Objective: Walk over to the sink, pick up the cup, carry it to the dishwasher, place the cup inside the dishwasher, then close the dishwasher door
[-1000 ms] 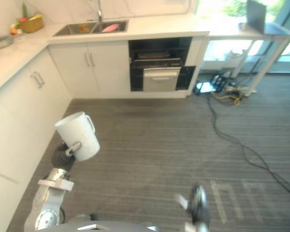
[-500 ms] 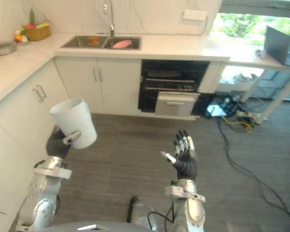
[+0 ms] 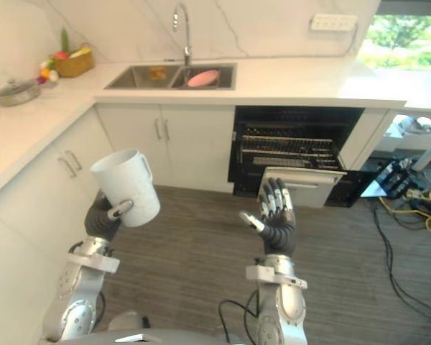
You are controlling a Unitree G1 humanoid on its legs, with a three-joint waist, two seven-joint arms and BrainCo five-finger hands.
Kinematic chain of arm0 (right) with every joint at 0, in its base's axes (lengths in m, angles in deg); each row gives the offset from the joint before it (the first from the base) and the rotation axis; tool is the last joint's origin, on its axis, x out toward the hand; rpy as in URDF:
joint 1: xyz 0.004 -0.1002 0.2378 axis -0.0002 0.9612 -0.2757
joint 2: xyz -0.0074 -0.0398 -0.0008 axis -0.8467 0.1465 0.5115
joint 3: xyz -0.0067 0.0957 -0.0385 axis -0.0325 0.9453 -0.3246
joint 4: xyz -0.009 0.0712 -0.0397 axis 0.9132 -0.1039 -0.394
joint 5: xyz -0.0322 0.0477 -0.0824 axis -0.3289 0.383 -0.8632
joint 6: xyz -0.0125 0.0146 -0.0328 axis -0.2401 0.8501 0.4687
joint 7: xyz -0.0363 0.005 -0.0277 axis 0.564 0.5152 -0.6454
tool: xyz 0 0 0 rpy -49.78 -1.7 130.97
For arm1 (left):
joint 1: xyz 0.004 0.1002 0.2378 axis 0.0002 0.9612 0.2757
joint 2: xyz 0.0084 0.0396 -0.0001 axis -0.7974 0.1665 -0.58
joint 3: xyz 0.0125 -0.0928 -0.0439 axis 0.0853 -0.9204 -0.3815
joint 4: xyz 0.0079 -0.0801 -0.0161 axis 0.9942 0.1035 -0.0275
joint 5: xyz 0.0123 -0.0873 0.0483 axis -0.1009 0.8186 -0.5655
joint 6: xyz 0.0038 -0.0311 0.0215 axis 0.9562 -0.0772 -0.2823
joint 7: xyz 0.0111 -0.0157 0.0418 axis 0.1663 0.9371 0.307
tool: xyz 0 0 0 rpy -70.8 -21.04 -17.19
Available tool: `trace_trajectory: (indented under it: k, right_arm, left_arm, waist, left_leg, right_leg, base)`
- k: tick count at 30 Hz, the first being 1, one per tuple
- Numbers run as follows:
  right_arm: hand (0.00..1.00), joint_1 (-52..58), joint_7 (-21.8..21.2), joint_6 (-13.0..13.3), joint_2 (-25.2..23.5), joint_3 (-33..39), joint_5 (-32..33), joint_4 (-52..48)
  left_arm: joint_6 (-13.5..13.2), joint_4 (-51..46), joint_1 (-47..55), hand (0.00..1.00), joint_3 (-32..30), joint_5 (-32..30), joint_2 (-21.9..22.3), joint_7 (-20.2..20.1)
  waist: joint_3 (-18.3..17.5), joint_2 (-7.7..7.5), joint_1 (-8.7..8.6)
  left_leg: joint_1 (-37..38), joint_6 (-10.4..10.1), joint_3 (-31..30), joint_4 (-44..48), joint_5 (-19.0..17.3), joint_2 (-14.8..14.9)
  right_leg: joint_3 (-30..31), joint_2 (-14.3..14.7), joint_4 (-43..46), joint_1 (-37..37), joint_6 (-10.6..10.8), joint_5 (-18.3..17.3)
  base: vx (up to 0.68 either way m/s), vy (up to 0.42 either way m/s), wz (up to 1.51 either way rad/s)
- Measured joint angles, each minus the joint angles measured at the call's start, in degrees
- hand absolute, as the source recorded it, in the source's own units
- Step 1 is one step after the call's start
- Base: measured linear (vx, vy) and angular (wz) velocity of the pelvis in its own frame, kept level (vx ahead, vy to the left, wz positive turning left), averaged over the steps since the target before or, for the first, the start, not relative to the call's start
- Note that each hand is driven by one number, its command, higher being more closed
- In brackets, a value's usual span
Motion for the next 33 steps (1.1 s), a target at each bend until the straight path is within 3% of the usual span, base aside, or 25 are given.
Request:
trace_trajectory:
  k: [2,3,4,5,6,8,9,11,12,14,15,16,17,18,20,22,24,25,26,27,28,31,33]
  right_arm:
    - [0.00,-0.4,-0.3,0.0,0.6,0.1,0.0,0.9]
    - [0.00,-0.4,-0.5,-0.6,1.2,0.3,0.8,3.3]
    - [0.00,0.3,-0.6,-0.6,1.9,0.4,1.6,3.6]
    - [0.00,0.4,-0.7,-0.6,1.4,0.3,1.9,4.6]
    - [0.00,0.6,-0.8,-0.8,1.0,0.4,2.2,4.7]
    - [0.00,-0.5,-1.9,-0.8,0.6,0.5,2.2,5.0]
    - [0.00,-1.5,-2.7,-0.7,-0.1,0.9,2.2,6.0]
    - [0.00,-2.7,-2.6,-0.7,-0.3,1.8,2.1,8.1]
    - [0.00,-2.8,-2.3,-0.7,-0.4,3.3,2.1,9.5]
    - [0.00,-2.2,-0.3,-0.5,-0.4,4.5,2.0,11.1]
    - [0.00,-2.1,0.7,-0.5,-0.5,5.0,1.8,12.3]
    - [0.00,-2.3,1.1,-0.5,-0.6,4.6,1.3,13.0]
    - [0.00,-2.3,1.7,-0.7,-0.8,3.8,0.8,13.7]
    - [0.00,-2.3,2.0,-0.6,-1.3,3.5,0.7,13.6]
    - [0.00,-2.2,2.0,-0.6,-1.9,3.5,0.7,13.2]
    - [0.00,-1.5,2.0,-0.5,-2.2,3.7,0.8,13.1]
    - [0.00,-0.1,2.0,-0.5,-2.5,2.8,0.9,12.1]
    - [0.00,1.2,1.9,-0.4,-2.3,1.7,0.9,10.5]
    - [0.00,1.5,1.9,-0.5,-1.5,1.5,0.9,10.1]
    - [0.00,1.6,2.0,-0.5,-0.6,1.3,0.9,8.7]
    - [0.00,1.3,2.0,-0.4,-0.2,1.1,0.9,7.4]
    - [0.00,-0.3,2.2,-0.4,-0.2,0.1,-1.2,6.3]
    - [0.00,-1.0,2.4,-0.4,-0.3,-1.0,-1.3,6.3]
  left_arm:
    - [-0.1,0.0,1.3,1.00,-0.2,0.0,0.0,0.1]
    - [-0.2,0.1,2.7,1.00,-0.8,0.1,-0.1,0.1]
    - [-0.3,0.1,3.8,1.00,-1.0,0.2,0.0,0.0]
    - [-0.4,0.3,4.0,1.00,-1.3,0.2,-0.2,0.0]
    - [-0.7,0.3,4.1,1.00,-1.3,0.2,-1.2,0.1]
    - [-1.3,0.2,3.6,1.00,-2.0,0.6,-2.2,0.3]
    - [-1.3,0.2,3.0,1.00,-3.7,0.7,-2.2,0.7]
    - [-1.0,0.4,1.6,1.00,-6.2,1.2,-1.7,0.9]
    - [-0.9,0.9,0.2,1.00,-6.7,1.2,-1.7,0.8]
    - [-0.9,2.1,-1.7,1.00,-6.5,1.2,-1.9,0.5]
    - [-0.8,2.4,-2.1,1.00,-6.2,1.1,-1.8,0.5]
    - [-0.9,2.3,-2.2,1.00,-6.3,1.1,-2.2,0.6]
    - [-0.6,2.4,-2.2,1.00,-6.2,0.8,-2.4,1.0]
    - [-0.2,2.4,-2.4,1.00,-6.2,0.4,-2.4,1.9]
    - [0.4,2.4,-2.7,1.00,-6.6,0.4,-2.5,2.2]
    - [0.9,2.3,-2.7,1.00,-7.3,0.4,-2.8,1.9]
    - [1.5,1.6,-2.4,1.00,-7.3,-0.1,-4.0,1.6]
    - [1.6,1.2,-2.2,1.00,-6.8,-0.1,-4.5,1.1]
    - [1.8,1.7,-1.8,1.00,-5.8,-0.1,-3.4,0.7]
    - [1.9,1.1,-1.8,1.00,-4.0,-0.1,-2.9,0.2]
    - [2.0,0.4,-2.3,1.00,-2.8,-0.1,-2.4,-0.1]
    - [2.1,-0.6,-4.3,1.00,-1.2,-0.1,-1.6,-0.7]
    - [2.3,-0.5,-4.3,1.00,-1.2,0.0,-1.8,-0.3]
  waist:
    - [-0.1,0.18,0.02]
    - [-0.3,0.28,0.21]
    - [-0.8,0.39,0.22]
    - [-1.1,-1.20,-0.25]
    - [-1.7,-3.10,-0.67]
    - [-2.3,-4.12,-0.52]
    - [-2.8,-5.14,-0.47]
    - [-2.7,-5.38,-0.50]
    - [-2.6,-5.52,-0.85]
    - [-2.4,-5.76,-1.79]
    - [-2.0,-5.22,-2.34]
    - [-1.9,-5.49,-2.34]
    - [-1.7,-5.43,-2.16]
    - [-1.4,-4.85,-2.33]
    - [-0.5,-4.14,-2.53]
    - [0.7,-3.59,-2.89]
    - [1.4,-5.10,-3.28]
    - [1.4,-5.85,-3.35]
    - [1.2,-4.73,-3.06]
    - [0.6,-2.06,-2.80]
    - [0.8,-0.82,-2.90]
    - [1.0,0.29,-2.70]
    - [0.9,-0.09,-2.42]
  left_leg:
    - [-1.0,-1.6,-1.5,-8.9,2.6,0.5]
    - [-0.7,-1.3,1.4,-9.1,8.5,1.3]
    - [0.0,1.1,3.4,-8.2,15.9,1.2]
    - [0.2,-1.1,4.4,-6.9,16.1,0.2]
    - [0.1,0.0,5.4,-4.7,15.2,-1.5]
    - [0.7,0.4,5.6,-4.3,12.5,-2.7]
    - [1.4,0.6,5.9,-4.2,10.9,-4.0]
    - [3.3,1.0,5.9,-3.4,8.2,-5.7]
    - [5.2,1.7,5.2,-3.6,6.4,-7.4]
    - [8.4,3.6,3.5,-4.8,2.1,-9.8]
    - [10.2,5.0,3.0,-5.2,0.6,-10.9]
    - [11.1,5.4,3.1,-5.5,0.2,-11.0]
    - [13.0,5.8,4.2,-6.6,-0.3,-10.7]
    - [14.5,5.6,4.8,-7.1,-0.7,-9.6]
    - [16.8,4.6,5.8,-7.9,-1.5,-8.0]
    - [19.6,3.1,7.2,-8.1,-3.2,-6.3]
    - [23.3,0.2,7.7,-6.8,-7.3,-6.1]
    - [24.8,-1.2,7.5,-5.8,-9.3,-6.4]
    - [26.0,-1.8,7.5,-5.5,-10.5,-4.8]
    - [25.9,-1.2,7.2,-5.5,-11.2,-3.0]
    - [25.8,-1.0,7.2,-5.7,-11.3,-2.3]
    - [26.8,-1.6,7.2,-4.3,-7.8,-1.3]
    - [26.5,-0.4,7.0,1.0,-6.1,-0.3]
  right_leg:
    - [1.5,-0.3,-0.2,0.1,1.8,-1.0]
    - [3.4,-0.8,-0.2,2.2,4.5,-1.5]
    - [4.2,-1.2,-0.7,3.8,5.5,-1.8]
    - [4.8,-2.8,-0.7,4.5,6.0,-2.0]
    - [5.6,-5.0,-0.2,4.6,6.5,-0.5]
    - [6.3,-6.3,0.4,4.0,6.9,2.2]
    - [6.0,-7.7,0.8,4.5,7.7,3.5]
    - [5.6,-9.7,5.6,4.6,9.8,5.4]
    - [5.1,-11.6,13.5,2.3,10.5,7.3]
    - [4.9,-15.4,27.6,-3.0,9.0,15.1]
    - [6.4,-16.8,35.1,-6.7,8.2,17.2]
    - [6.4,-17.0,38.5,-9.1,7.6,13.9]
    - [4.6,-16.1,41.2,-13.3,5.7,6.6]
    - [1.3,-13.7,37.0,-15.6,5.0,2.2]
    - [-2.8,-10.0,27.5,-18.0,3.7,0.4]
    - [-5.0,-6.5,14.6,-19.6,2.7,3.9]
    - [-4.8,-4.8,0.9,-18.4,2.0,12.1]
    - [-4.2,-4.6,0.0,-17.6,-1.0,18.8]
    - [-4.7,-3.0,1.4,-17.3,-2.1,17.3]
    - [-5.3,-1.3,2.1,-17.8,-2.9,15.4]
    - [-5.4,-0.5,3.2,-18.5,-3.0,14.0]
    - [-5.2,0.4,7.0,-18.7,-3.1,9.3]
    - [-5.2,1.0,7.4,-17.2,-3.3,7.3]
  base:
    - [0.40,0.200,-0.53]
    - [0.66,0.323,-0.51]
    - [0.68,0.338,-0.38]
    - [0.59,0.279,0.06]
    - [0.47,0.268,0.17]
    - [0.39,0.249,0.12]
    - [0.33,0.196,0.05]
    - [0.31,0.204,0.15]
    - [0.29,0.235,0.47]
    - [0.24,0.183,0.49]
    - [0.18,0.108,0.19]
    - [0.23,0.119,-0.07]
    - [0.23,0.030,-0.29]
    - [0.23,0.011,-0.30]
    - [0.26,-0.042,-0.32]
    - [0.25,-0.089,-0.34]
    - [0.35,-0.169,-0.20]
    - [0.39,-0.171,-0.17]
    - [0.41,-0.132,-0.23]
    - [0.37,-0.108,-0.24]
    - [0.34,-0.105,-0.14]
    - [0.29,-0.124,-0.13]
    - [0.28,-0.141,-0.22]
